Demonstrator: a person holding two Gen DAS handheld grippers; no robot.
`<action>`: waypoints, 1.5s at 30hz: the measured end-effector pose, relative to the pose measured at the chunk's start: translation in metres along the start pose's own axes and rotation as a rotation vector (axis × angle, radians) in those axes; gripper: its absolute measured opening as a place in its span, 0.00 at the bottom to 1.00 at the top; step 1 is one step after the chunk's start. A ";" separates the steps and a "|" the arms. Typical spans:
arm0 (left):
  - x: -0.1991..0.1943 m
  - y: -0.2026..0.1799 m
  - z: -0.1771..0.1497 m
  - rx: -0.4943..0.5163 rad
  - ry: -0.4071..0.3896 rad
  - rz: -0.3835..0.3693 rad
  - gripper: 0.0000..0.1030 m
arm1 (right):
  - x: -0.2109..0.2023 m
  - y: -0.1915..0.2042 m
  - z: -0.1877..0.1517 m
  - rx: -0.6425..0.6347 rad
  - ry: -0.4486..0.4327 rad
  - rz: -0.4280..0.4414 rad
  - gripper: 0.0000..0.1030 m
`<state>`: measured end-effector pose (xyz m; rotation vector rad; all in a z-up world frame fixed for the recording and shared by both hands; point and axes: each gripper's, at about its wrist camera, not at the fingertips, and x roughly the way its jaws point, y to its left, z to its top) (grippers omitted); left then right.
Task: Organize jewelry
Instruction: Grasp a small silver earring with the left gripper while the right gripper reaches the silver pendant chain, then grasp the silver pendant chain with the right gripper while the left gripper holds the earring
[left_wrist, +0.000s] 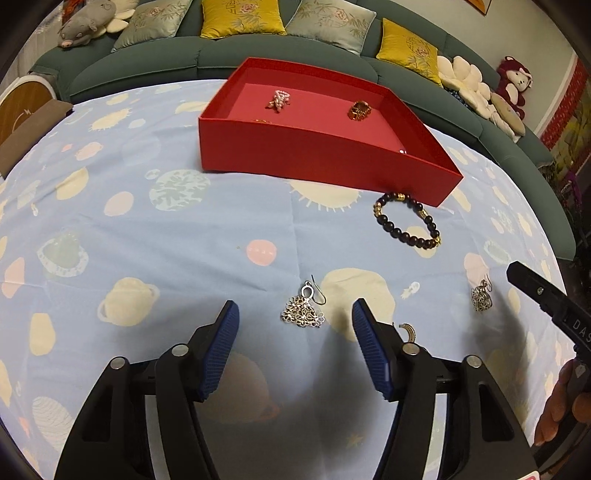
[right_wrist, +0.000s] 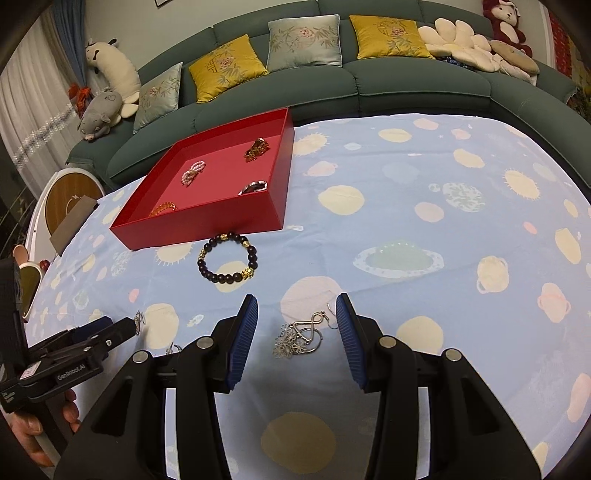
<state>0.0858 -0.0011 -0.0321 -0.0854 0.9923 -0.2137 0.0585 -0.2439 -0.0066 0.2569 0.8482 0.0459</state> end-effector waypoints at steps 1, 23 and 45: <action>0.001 -0.003 -0.001 0.020 -0.007 0.003 0.51 | -0.002 -0.002 0.000 0.000 -0.005 -0.004 0.41; -0.018 0.002 0.008 0.043 -0.050 -0.055 0.01 | 0.014 0.005 -0.020 -0.063 0.053 -0.011 0.41; -0.021 0.003 0.009 0.033 -0.047 -0.064 0.01 | 0.035 0.006 -0.002 -0.071 0.021 -0.006 0.05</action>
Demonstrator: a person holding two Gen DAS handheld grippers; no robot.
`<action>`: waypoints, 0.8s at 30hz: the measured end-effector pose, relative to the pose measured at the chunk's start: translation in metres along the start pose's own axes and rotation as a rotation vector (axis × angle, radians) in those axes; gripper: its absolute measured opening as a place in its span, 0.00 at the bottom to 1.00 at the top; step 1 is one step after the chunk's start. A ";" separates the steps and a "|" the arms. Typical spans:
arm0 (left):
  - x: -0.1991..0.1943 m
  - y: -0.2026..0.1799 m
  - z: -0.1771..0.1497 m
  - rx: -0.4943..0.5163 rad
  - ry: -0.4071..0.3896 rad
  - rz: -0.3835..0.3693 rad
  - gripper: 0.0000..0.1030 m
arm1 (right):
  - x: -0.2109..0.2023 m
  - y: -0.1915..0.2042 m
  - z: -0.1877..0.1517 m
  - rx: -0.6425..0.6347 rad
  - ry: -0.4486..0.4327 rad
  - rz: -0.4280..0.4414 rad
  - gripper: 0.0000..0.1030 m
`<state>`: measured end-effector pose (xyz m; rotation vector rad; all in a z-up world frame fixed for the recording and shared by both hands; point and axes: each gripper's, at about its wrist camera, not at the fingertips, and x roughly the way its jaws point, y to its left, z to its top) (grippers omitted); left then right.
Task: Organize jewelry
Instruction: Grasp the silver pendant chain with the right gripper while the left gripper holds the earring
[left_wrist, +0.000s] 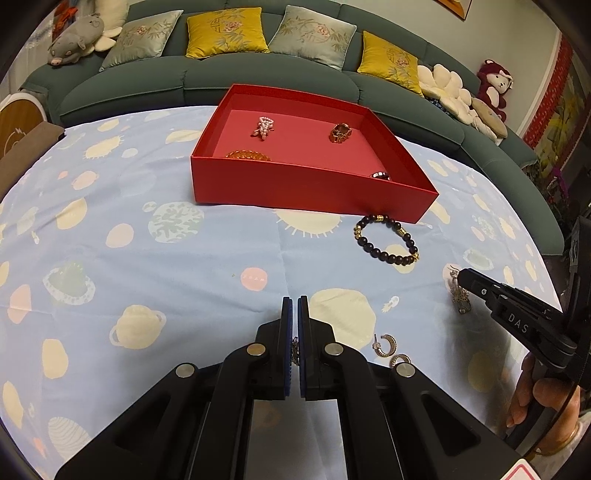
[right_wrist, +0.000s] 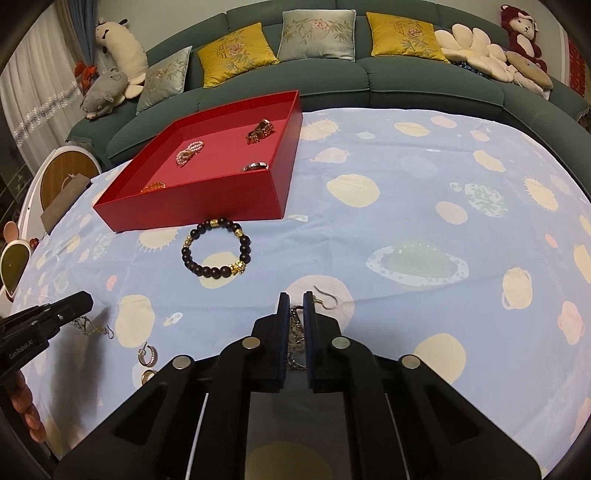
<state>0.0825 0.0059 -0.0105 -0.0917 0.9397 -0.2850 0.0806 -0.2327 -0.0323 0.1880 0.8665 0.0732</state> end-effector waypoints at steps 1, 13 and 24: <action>0.000 0.000 0.000 0.000 -0.002 -0.001 0.01 | -0.002 0.000 0.001 0.001 -0.006 0.004 0.05; -0.001 -0.002 0.002 -0.004 -0.004 -0.005 0.01 | 0.002 -0.008 -0.004 0.033 0.037 -0.007 0.24; -0.002 -0.001 0.003 -0.006 -0.001 -0.007 0.01 | 0.013 0.017 0.000 -0.033 0.051 -0.007 0.23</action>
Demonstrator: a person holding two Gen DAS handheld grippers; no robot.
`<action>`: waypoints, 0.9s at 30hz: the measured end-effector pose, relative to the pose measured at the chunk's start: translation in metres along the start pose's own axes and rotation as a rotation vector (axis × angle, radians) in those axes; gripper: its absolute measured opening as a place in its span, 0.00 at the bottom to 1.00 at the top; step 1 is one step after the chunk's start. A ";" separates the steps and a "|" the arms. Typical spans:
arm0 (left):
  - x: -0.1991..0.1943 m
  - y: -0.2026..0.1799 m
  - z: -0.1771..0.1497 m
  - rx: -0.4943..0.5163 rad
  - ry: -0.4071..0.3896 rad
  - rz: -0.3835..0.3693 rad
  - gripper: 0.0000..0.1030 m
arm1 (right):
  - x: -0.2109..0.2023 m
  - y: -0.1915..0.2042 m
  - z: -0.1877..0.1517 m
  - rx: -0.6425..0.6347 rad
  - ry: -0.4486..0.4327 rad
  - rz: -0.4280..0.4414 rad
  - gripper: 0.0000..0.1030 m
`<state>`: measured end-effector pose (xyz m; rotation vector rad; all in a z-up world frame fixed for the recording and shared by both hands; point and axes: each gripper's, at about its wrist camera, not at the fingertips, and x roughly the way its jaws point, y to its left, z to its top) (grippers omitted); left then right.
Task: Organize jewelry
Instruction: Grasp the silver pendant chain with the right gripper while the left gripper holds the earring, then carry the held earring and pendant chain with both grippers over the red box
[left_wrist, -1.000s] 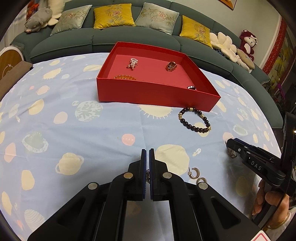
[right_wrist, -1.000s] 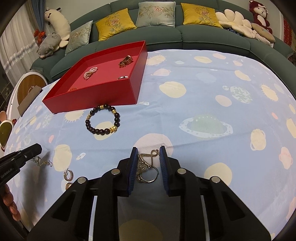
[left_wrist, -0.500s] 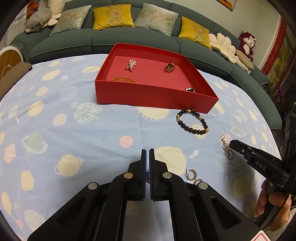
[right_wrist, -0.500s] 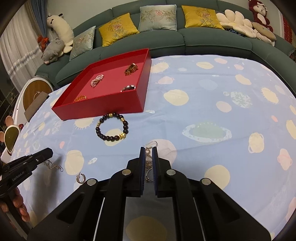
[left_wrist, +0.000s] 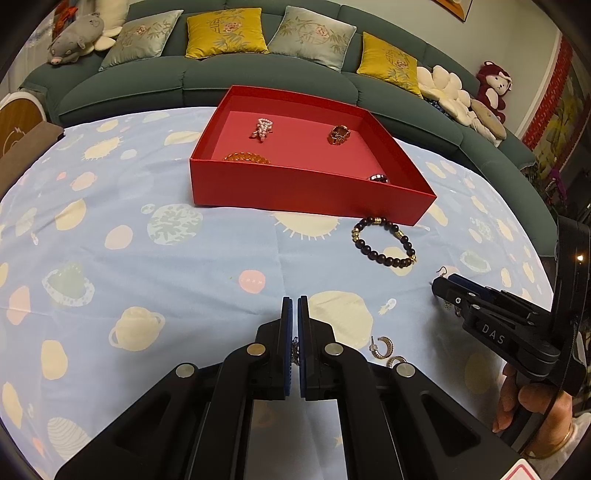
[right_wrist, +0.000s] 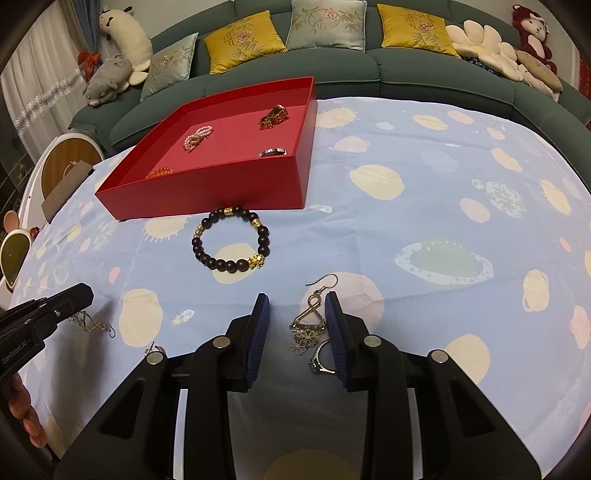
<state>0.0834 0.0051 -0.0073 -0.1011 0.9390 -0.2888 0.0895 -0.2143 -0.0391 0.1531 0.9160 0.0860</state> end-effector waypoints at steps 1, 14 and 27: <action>-0.001 0.000 0.000 -0.001 -0.002 0.000 0.01 | 0.000 0.001 0.000 -0.006 0.000 -0.007 0.16; -0.011 0.004 0.007 -0.013 -0.030 -0.015 0.01 | -0.033 -0.004 0.012 0.019 -0.103 0.020 0.03; -0.081 -0.011 0.079 0.037 -0.192 -0.085 0.01 | -0.130 0.025 0.065 -0.037 -0.306 0.129 0.03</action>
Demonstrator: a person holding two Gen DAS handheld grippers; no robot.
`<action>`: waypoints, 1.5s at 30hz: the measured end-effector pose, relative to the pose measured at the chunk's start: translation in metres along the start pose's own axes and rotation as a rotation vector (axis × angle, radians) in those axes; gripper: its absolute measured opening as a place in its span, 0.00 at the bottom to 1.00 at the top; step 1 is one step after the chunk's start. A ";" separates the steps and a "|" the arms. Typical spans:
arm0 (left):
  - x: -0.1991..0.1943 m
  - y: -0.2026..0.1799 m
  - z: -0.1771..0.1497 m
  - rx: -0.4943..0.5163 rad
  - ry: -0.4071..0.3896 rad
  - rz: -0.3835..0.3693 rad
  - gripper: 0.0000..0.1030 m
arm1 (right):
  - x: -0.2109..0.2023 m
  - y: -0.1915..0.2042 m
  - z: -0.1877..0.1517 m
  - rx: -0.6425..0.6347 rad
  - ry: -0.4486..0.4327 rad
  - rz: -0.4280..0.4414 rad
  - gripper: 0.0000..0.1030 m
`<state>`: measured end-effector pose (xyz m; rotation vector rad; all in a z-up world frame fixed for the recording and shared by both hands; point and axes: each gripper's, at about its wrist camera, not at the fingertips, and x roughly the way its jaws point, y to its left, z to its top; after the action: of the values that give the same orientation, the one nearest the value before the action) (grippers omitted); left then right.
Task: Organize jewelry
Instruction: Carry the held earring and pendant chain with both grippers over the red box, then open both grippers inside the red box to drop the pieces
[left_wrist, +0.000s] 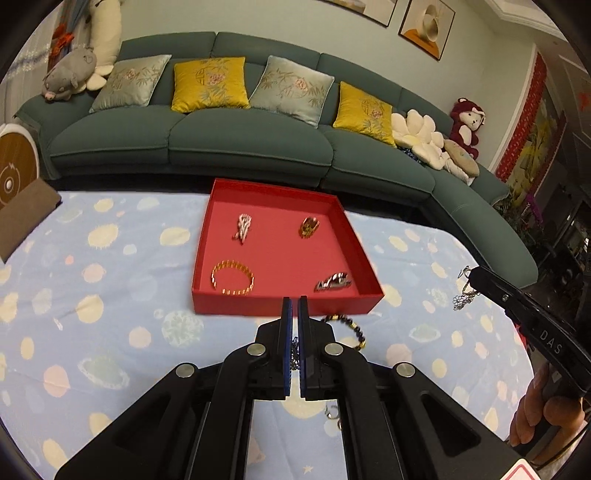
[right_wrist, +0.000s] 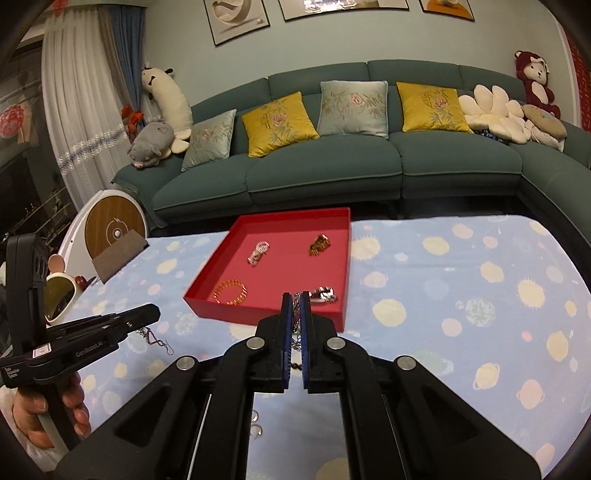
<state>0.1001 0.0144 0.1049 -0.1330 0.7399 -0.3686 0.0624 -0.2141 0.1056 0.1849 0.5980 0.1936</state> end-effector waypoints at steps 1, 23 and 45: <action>-0.004 -0.002 0.009 0.013 -0.019 -0.002 0.01 | -0.002 0.004 0.009 -0.007 -0.016 0.008 0.03; 0.139 0.025 0.092 0.105 0.066 0.000 0.01 | 0.143 0.001 0.078 0.013 0.048 0.010 0.03; 0.134 0.053 0.108 -0.020 -0.012 0.059 0.35 | 0.156 -0.019 0.080 0.036 0.018 -0.010 0.37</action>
<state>0.2786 0.0122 0.0865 -0.1324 0.7341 -0.3041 0.2372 -0.2048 0.0818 0.2155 0.6209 0.1754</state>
